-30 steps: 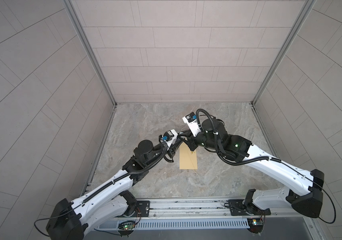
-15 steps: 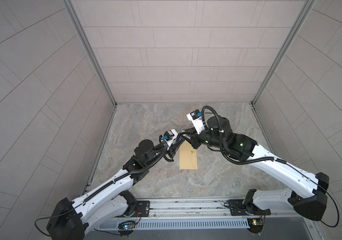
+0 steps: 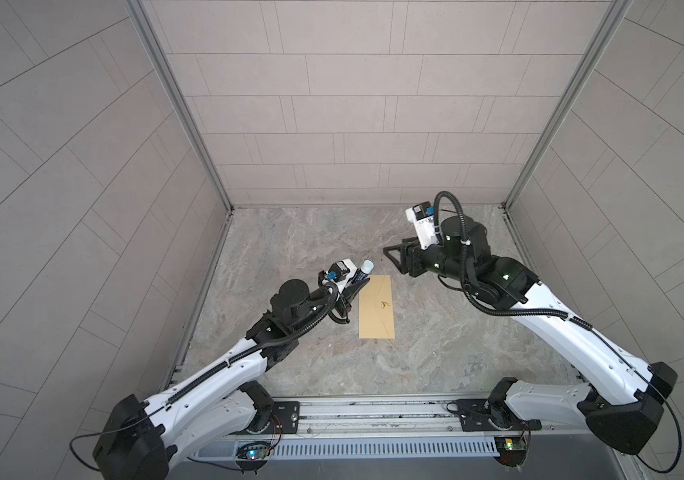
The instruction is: Place the letter into the envelope and seal it
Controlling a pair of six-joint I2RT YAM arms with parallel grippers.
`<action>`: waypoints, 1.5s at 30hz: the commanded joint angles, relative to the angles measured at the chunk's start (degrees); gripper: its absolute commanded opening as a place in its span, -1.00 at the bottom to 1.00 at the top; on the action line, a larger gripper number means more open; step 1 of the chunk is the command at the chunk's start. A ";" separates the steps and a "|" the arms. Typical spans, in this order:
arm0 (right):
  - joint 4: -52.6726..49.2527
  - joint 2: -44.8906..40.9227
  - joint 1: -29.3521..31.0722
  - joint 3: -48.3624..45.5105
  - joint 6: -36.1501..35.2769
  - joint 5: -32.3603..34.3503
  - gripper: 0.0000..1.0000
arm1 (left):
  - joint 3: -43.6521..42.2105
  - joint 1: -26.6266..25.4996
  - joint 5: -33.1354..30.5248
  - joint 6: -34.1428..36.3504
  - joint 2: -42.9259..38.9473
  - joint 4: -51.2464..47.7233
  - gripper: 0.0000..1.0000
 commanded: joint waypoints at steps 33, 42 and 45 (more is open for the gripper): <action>-14.55 46.94 -20.47 15.40 -6.56 9.28 0.19 | 0.73 -0.27 0.41 -0.23 -1.12 -1.56 -1.00; -13.80 51.95 -21.41 18.38 -6.44 10.02 0.07 | 0.71 -0.26 0.31 -0.14 -0.98 -1.84 -1.00; -13.93 53.73 -21.68 19.80 -6.27 10.16 0.03 | 0.82 -0.32 0.44 -0.06 -0.76 -1.84 -1.00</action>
